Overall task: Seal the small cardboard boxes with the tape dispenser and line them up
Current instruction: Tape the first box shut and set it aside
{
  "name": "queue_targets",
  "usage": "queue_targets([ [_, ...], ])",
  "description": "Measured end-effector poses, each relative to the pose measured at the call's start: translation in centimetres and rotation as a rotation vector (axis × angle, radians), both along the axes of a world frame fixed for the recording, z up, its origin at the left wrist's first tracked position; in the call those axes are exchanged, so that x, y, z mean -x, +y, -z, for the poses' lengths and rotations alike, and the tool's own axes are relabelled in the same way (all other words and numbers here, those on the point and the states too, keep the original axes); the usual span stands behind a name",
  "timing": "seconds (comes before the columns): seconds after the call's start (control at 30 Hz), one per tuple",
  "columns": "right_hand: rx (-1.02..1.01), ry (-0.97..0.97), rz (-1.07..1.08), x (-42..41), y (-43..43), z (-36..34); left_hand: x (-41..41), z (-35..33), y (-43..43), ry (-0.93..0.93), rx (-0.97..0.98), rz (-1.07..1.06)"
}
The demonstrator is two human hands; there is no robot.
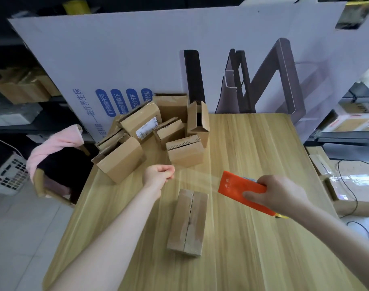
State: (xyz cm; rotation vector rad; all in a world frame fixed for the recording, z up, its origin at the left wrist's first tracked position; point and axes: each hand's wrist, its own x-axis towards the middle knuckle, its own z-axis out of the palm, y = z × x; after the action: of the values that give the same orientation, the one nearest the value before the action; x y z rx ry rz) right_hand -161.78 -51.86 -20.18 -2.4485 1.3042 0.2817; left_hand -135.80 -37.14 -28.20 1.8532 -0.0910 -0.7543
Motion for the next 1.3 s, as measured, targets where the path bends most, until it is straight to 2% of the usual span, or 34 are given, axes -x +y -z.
queue_targets([
  [0.4,0.023,0.181,-0.074,-3.5,-0.2,5.2,1.0,6.8,0.7,0.0,-0.15,-0.037],
  [0.9,0.072,0.213,-0.118,-6.1,1.0,8.2,3.7,11.1,1.0,0.079,-0.412,0.012],
  [1.03,0.06,0.176,-0.122,-6.4,1.5,7.9,6.2,11.0,2.1,-0.114,-0.178,0.005],
  [1.3,0.15,0.173,-0.193,-8.5,2.5,7.5,6.7,11.7,2.3,-0.116,-0.09,0.154],
])
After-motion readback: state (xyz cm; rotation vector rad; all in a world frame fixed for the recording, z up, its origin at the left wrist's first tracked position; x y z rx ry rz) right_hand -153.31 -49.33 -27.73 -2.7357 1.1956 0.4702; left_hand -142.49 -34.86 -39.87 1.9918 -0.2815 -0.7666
